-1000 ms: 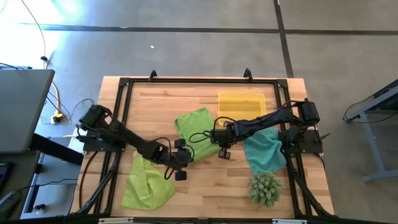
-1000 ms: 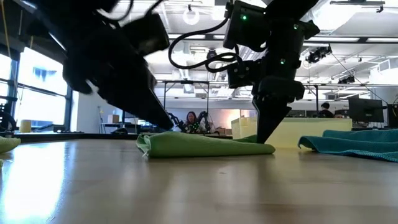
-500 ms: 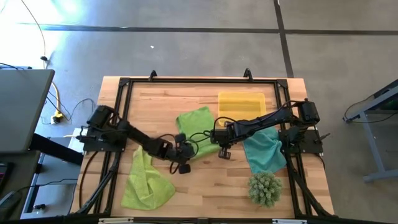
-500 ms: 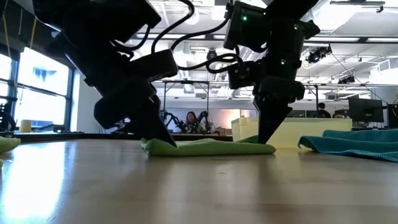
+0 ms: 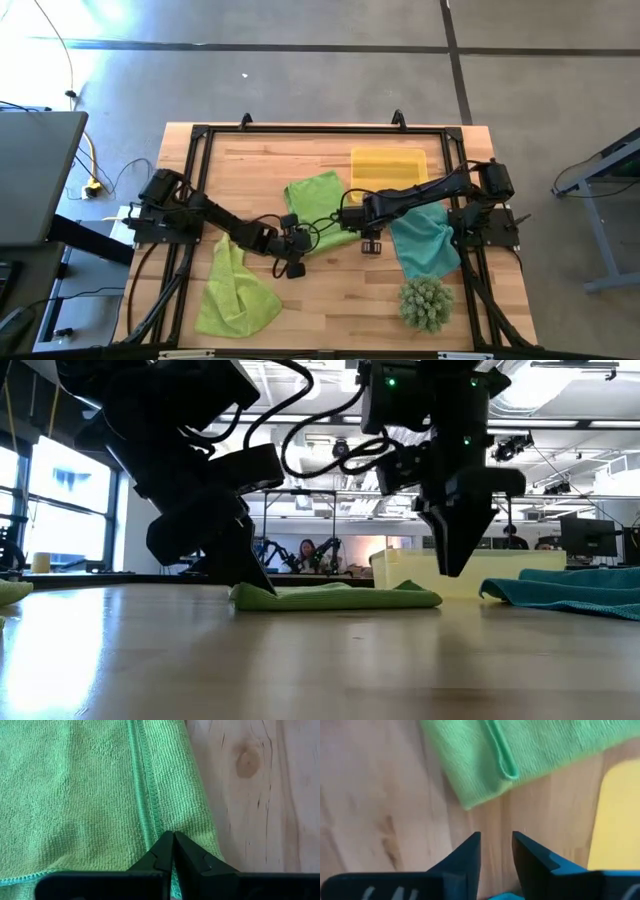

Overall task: Roll microfiber towels into tight, uniform cylinder then place into a basket
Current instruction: Roll the top green microfiber towel

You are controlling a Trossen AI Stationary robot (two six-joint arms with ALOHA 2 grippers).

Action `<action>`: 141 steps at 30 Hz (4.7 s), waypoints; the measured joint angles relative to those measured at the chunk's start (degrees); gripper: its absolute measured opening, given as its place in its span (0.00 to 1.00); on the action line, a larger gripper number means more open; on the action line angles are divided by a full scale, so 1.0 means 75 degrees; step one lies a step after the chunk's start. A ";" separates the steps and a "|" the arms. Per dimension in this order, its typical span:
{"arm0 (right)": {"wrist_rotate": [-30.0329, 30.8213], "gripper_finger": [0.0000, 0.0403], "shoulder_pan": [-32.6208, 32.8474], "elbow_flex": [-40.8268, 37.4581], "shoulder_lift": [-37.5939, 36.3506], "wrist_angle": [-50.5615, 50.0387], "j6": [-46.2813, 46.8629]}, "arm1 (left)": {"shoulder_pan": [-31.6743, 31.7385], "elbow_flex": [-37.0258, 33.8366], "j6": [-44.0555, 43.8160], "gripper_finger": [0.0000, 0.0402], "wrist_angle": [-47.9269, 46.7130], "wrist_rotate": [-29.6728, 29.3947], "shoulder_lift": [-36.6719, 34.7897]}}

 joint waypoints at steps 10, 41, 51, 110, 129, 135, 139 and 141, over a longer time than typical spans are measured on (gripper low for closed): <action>0.0258 0.27 0.0645 -0.0752 0.0003 0.2191 -0.2713 | -0.0017 -0.0009 -0.0219 0.02 -0.0029 0.0047 0.0000; 0.0500 0.27 0.0572 -0.0842 -0.0193 0.1954 -0.0935 | -0.0023 -0.0023 -0.0630 0.02 0.0003 0.0052 0.0015; 0.0161 0.36 0.0695 -0.0742 -0.1087 0.2230 -0.1663 | -0.0023 -0.0029 -0.0630 0.02 0.0099 0.0047 0.0020; -0.1105 0.01 -0.0347 -0.3632 -0.0857 0.6628 0.0151 | -0.0898 -0.0026 0.1006 0.39 -0.0195 -0.1328 -0.0441; -0.1634 0.01 -0.0477 -0.3638 -0.0842 0.6799 0.0595 | -0.0141 -0.0020 -0.0536 0.09 -0.0210 0.0291 -0.0212; -0.2807 0.01 -0.0465 -0.3647 -0.0831 0.6786 0.1427 | -0.0078 -0.0020 -0.2002 0.03 -0.0146 0.1543 -0.0446; -0.3383 0.01 -0.0465 -0.3647 -0.0828 0.6784 0.2063 | -0.0173 -0.0021 -0.2477 0.04 -0.0077 0.1712 -0.0764; -0.3443 0.01 -0.0465 -0.3639 -0.0828 0.6793 0.2353 | -0.0197 -0.0020 -0.2670 0.03 -0.0138 0.1702 -0.0911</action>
